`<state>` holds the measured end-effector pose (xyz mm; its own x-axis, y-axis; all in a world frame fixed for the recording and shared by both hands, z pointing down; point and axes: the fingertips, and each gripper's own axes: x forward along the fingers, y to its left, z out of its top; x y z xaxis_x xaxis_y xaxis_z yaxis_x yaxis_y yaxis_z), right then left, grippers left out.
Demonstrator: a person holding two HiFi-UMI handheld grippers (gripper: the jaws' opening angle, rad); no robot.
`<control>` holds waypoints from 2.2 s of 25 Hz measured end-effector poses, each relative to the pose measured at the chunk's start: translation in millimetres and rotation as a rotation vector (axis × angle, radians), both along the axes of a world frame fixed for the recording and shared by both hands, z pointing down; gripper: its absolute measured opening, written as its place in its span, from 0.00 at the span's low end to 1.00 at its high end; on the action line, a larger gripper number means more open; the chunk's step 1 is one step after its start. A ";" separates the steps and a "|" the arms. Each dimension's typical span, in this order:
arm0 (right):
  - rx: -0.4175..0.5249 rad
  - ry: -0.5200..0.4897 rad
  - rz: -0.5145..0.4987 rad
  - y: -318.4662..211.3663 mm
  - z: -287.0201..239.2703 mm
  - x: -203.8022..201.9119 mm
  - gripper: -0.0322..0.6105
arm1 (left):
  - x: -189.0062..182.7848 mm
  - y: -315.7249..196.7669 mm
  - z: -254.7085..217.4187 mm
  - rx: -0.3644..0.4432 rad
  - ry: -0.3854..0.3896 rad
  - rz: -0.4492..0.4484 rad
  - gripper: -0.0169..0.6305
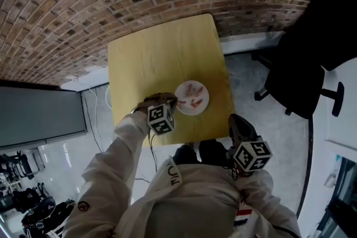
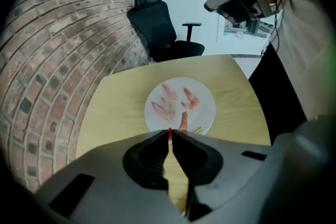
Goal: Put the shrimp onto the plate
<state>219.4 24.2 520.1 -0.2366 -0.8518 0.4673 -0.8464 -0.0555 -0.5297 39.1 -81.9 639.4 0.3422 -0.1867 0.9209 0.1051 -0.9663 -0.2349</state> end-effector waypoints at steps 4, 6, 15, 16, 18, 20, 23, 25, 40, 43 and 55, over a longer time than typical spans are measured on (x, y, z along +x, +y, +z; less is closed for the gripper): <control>-0.003 0.002 0.006 -7.0 5.3 24.5 0.09 | 11.6 -4.2 7.8 -0.034 -0.066 0.065 0.07; -0.006 -0.003 0.008 -9.2 8.2 32.3 0.09 | 14.1 -4.2 9.0 -0.062 -0.101 0.088 0.07; -0.009 -0.027 0.017 -21.9 13.3 50.0 0.09 | 22.4 -11.3 23.2 -0.078 -0.221 0.231 0.07; -0.010 -0.028 0.018 -22.3 14.3 51.3 0.09 | 22.8 -12.6 24.7 -0.069 -0.233 0.246 0.06; -0.012 -0.028 0.027 -22.8 16.7 54.6 0.09 | 24.2 -16.3 27.7 -0.052 -0.246 0.263 0.05; -0.018 -0.032 0.035 -21.5 19.8 57.5 0.09 | 25.2 -17.1 30.6 -0.047 -0.252 0.267 0.05; -0.020 -0.036 0.040 -21.6 21.4 60.0 0.09 | 26.2 -18.7 32.0 -0.042 -0.267 0.273 0.05; -0.019 -0.036 0.039 -22.8 20.6 60.1 0.09 | 26.2 -19.7 31.4 -0.044 -0.268 0.270 0.05; -0.014 -0.030 0.003 -25.9 18.0 46.9 0.09 | 22.8 -15.3 17.3 -0.071 -0.172 0.139 0.05; -0.012 -0.025 -0.012 -26.2 14.9 37.2 0.09 | 16.3 -14.5 5.3 -0.086 -0.132 0.063 0.05; 0.008 0.015 -0.082 -31.8 -2.8 -19.1 0.09 | -39.7 -19.4 -32.2 -0.026 0.081 -0.295 0.05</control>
<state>200.3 -7.6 517.3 -0.2987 -0.8334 0.4650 -0.8560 0.0185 -0.5167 -0.6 -101.3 607.2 0.3494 -0.2656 0.8985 -0.1990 -0.9581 -0.2059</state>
